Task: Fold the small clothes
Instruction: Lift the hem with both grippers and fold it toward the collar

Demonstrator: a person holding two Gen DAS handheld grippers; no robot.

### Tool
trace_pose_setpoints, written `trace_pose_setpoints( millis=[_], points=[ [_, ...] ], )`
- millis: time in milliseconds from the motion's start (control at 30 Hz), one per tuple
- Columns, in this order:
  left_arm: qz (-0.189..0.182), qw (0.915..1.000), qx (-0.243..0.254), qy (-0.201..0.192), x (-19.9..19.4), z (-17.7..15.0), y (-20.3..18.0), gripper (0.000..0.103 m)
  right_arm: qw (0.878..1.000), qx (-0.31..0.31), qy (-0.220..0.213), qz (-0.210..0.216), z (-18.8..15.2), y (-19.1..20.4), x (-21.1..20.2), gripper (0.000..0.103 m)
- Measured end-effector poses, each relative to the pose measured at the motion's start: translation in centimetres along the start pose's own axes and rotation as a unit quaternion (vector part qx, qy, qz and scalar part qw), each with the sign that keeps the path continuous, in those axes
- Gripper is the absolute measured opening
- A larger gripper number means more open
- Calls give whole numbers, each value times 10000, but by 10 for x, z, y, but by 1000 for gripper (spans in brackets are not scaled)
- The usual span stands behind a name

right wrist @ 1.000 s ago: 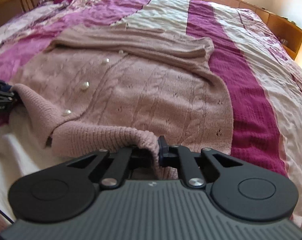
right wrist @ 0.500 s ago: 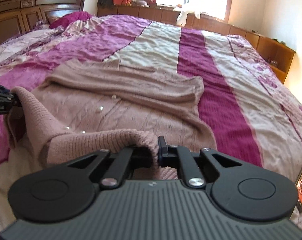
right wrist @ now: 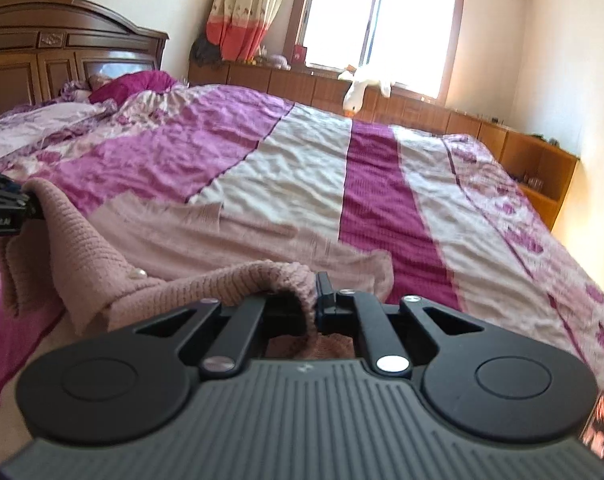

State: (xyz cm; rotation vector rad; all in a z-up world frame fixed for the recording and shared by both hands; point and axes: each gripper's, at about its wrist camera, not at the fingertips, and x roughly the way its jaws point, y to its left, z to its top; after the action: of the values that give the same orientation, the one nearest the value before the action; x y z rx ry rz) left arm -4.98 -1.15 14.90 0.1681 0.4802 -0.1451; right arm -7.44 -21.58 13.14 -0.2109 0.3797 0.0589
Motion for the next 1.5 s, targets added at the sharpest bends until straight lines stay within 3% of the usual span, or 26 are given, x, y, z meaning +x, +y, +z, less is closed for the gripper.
trace_pose_setpoints(
  millis=[267, 500, 900, 1167, 1300, 1400, 1467, 1500],
  points=[
    [155, 9997, 45, -164, 53, 49, 5, 11, 9986, -213, -361, -307, 36, -7, 42, 9],
    [338, 9991, 229, -135, 119, 69, 4, 11, 9973, -140, -428, -574, 42, -11, 92, 9],
    [551, 9967, -63, 586, 253, 46, 19, 11, 9967, -361, 57, -728, 17, -1, 198, 9],
    [563, 9936, -92, 974, 300, 21, 22, 13, 9937, -612, 589, -735, -13, 3, 244, 10],
    [614, 9932, -9, 990, 300, 19, 22, 22, 9923, -720, 632, -780, -20, 7, 246, 10],
    [496, 9936, -138, 1006, 287, 23, 28, 36, 9920, -694, 676, -807, -17, 6, 244, 11],
    [374, 9942, -222, 986, 273, 26, 32, 52, 9924, -588, 714, -812, -14, 2, 240, 23],
    [325, 9947, -242, 949, 265, 27, 35, 54, 9926, -522, 721, -821, -11, 0, 236, 27]
  ],
)
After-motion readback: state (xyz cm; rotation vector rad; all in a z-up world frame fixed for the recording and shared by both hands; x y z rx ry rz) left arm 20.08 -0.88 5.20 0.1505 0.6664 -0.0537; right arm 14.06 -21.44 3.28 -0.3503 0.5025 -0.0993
